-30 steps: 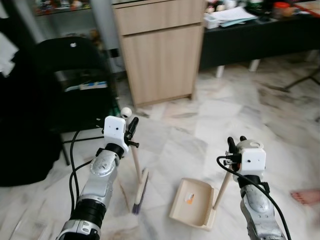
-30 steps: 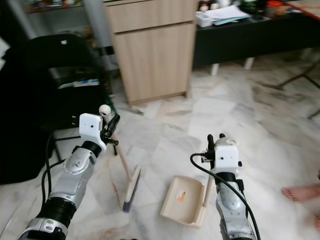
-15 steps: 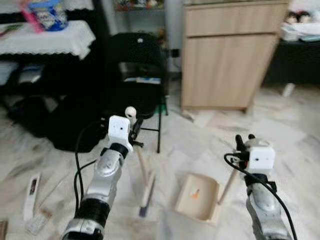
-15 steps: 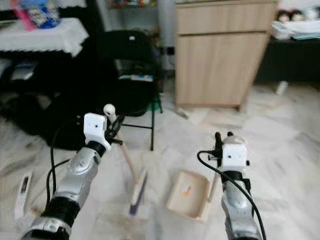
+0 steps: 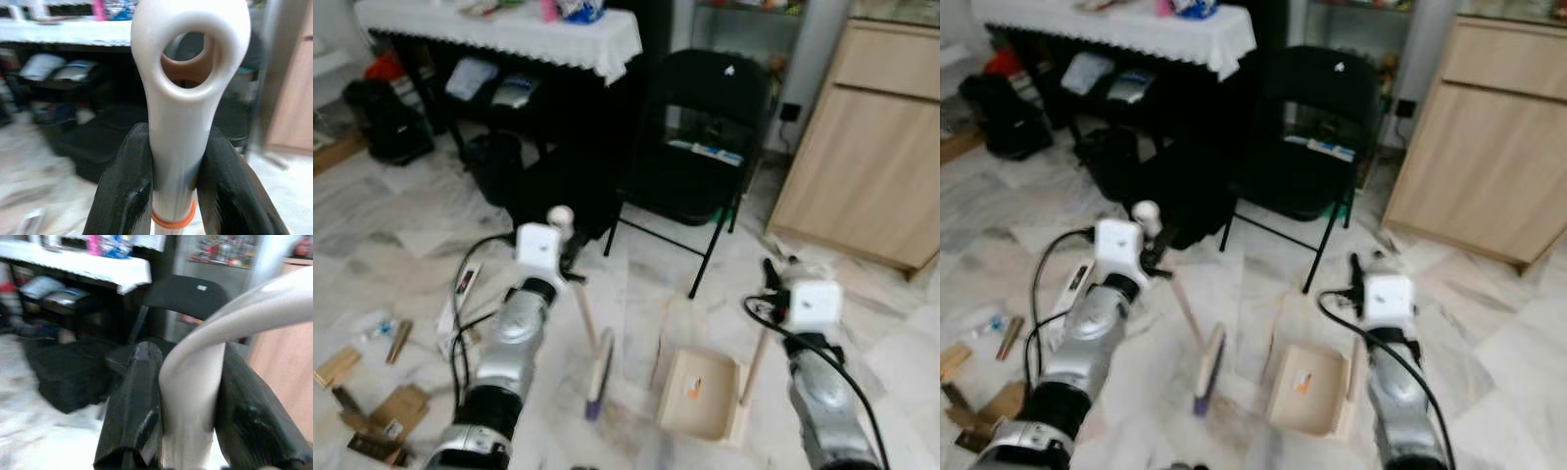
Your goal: Sweep floor
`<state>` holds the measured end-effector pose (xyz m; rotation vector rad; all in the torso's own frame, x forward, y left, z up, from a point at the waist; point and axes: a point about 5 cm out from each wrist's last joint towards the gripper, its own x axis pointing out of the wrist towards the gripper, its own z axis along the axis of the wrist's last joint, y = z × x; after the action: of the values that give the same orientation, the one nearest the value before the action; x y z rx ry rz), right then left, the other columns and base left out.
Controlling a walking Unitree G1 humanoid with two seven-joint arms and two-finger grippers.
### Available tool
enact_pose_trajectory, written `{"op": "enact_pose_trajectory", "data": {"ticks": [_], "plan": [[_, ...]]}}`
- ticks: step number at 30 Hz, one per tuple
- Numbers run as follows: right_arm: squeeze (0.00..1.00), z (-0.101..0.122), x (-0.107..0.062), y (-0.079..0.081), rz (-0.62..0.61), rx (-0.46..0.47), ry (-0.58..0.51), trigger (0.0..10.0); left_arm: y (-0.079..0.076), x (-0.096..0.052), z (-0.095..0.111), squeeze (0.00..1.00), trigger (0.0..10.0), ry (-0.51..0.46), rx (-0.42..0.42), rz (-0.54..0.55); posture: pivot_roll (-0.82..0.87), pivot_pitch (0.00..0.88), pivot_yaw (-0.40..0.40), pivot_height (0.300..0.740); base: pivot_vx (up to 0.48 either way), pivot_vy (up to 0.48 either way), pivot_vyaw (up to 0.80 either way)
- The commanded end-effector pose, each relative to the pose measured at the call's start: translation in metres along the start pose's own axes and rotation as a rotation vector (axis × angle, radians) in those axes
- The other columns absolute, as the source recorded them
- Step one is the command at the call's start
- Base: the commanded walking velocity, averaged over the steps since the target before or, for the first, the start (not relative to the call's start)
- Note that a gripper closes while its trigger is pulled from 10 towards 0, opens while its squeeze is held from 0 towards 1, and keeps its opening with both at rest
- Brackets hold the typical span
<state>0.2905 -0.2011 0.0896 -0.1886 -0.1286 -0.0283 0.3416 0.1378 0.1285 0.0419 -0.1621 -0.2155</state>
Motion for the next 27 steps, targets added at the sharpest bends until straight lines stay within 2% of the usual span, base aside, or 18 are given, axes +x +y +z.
{"op": "enact_pose_trajectory", "data": {"ticks": [1,27], "plan": [[0.00,0.0074,0.0022,-0.0023,0.000,0.016,-0.033,10.0,-0.0023,0.0028,0.0069,0.00,10.0,-0.030,0.013,-0.006,0.04,0.077,0.032,0.740,0.000,0.000,0.80],[0.00,0.0075,0.0010,-0.0020,0.018,0.024,-0.025,10.0,0.0011,0.0008,0.0022,0.00,10.0,0.002,0.035,0.009,0.04,0.080,0.035,0.740,0.000,0.000,0.80]]}}
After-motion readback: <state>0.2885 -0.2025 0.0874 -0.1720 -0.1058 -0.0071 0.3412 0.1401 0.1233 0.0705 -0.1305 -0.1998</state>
